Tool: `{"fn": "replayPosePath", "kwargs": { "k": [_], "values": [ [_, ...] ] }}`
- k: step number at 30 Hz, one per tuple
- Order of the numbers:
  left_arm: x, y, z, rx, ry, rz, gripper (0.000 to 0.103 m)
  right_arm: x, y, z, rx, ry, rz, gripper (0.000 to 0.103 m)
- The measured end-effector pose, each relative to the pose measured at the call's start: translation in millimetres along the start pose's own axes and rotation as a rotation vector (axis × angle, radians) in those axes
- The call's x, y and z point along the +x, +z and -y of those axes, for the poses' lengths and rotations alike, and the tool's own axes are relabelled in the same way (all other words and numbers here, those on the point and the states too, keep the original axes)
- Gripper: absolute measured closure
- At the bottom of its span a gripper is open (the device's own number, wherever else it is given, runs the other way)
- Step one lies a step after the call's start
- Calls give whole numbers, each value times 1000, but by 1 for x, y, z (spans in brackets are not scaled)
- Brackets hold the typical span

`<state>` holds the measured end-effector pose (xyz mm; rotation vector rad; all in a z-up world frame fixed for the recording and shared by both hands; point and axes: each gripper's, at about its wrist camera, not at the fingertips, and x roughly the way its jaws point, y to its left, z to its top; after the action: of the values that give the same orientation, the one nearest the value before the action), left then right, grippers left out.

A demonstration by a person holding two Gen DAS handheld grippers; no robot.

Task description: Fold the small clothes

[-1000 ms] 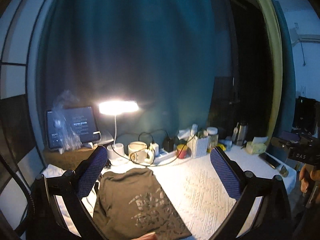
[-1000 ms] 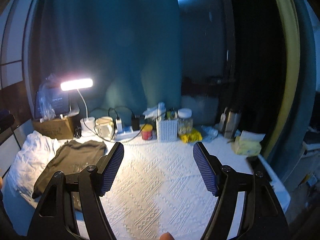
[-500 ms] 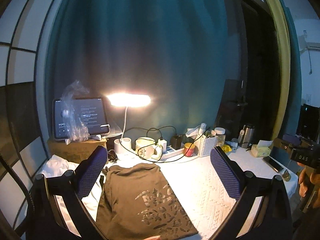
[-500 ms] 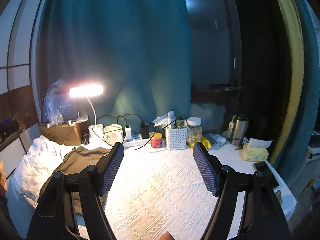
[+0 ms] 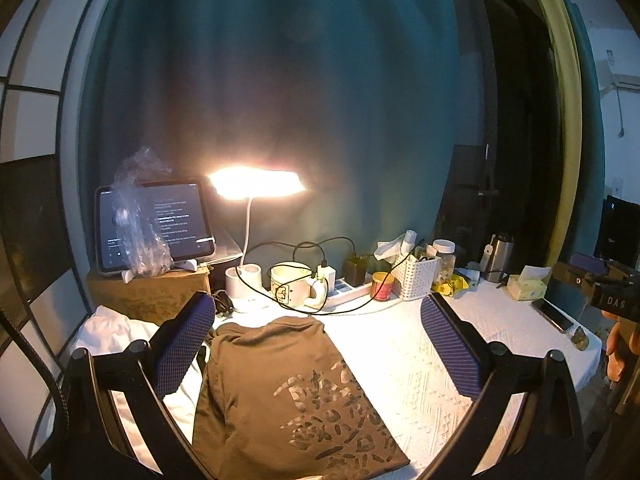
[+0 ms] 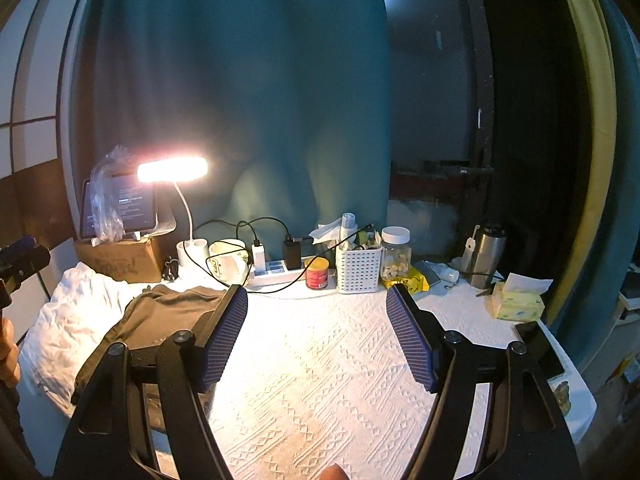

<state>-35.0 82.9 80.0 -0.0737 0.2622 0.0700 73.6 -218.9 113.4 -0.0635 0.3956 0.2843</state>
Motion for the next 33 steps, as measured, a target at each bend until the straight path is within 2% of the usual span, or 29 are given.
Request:
{"fn": "replayPosePath", "kwargs": {
  "k": [33],
  "values": [
    [9,-4,3,13,13,-14,1,11,-8,3,10,-3,-20,28]
  ]
}}
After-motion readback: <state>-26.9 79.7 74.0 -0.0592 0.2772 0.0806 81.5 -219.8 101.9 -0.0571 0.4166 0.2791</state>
